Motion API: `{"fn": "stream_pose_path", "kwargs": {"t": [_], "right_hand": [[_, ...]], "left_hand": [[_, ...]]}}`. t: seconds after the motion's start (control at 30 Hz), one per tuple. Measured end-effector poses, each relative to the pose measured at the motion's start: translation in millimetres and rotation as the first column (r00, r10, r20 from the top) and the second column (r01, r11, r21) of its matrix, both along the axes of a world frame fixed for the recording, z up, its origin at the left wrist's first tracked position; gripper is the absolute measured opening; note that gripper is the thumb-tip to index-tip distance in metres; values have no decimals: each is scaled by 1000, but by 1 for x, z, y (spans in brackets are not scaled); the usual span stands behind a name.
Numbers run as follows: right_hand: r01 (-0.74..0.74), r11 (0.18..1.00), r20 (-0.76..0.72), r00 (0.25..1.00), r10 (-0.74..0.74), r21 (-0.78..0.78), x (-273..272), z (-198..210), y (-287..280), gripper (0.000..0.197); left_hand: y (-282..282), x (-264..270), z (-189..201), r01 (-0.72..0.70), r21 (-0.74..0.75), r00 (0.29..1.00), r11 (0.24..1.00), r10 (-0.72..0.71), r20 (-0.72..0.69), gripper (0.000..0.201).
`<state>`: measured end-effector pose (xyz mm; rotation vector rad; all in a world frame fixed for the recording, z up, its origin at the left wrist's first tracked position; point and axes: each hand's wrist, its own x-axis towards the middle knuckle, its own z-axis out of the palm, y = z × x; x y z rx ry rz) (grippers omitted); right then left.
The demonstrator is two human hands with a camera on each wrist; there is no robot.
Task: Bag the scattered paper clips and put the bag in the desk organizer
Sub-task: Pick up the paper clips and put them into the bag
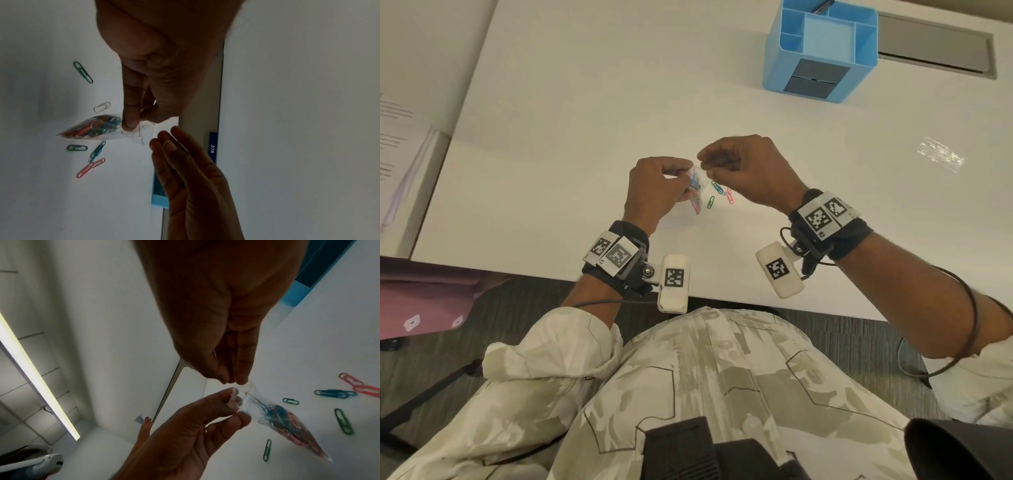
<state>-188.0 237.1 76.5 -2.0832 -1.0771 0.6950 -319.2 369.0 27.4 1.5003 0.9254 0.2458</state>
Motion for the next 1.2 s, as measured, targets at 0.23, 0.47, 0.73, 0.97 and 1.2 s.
{"fn": "stream_pose_path", "kwargs": {"t": [0.23, 0.47, 0.73, 0.97, 1.2], "right_hand": [[132, 991, 5, 991, -132, 20, 17, -16, -7, 24], [106, 935, 102, 992, -75, -338, 26, -85, -25, 73], [136, 959, 179, 979, -93, -247, 0, -117, -12, 72], [106, 968, 263, 964, -44, -227, -6, -121, -2, 18], [74, 957, 202, 979, -17, -280, 1, -114, -3, 21]], "left_hand": [[3, -4, -4, -20, -7, 1000, 1000, 20, 1, 22], [6, -12, -3, -28, -17, 1000, 999, 28, 8, 20], [11, -22, -4, -51, -3, 999, 999, 51, -3, 21], [13, -28, -4, -67, -11, 998, 998, 67, -6, 23], [15, -29, -3, -68, -3, 998, 998, 68, -5, 23]]}}
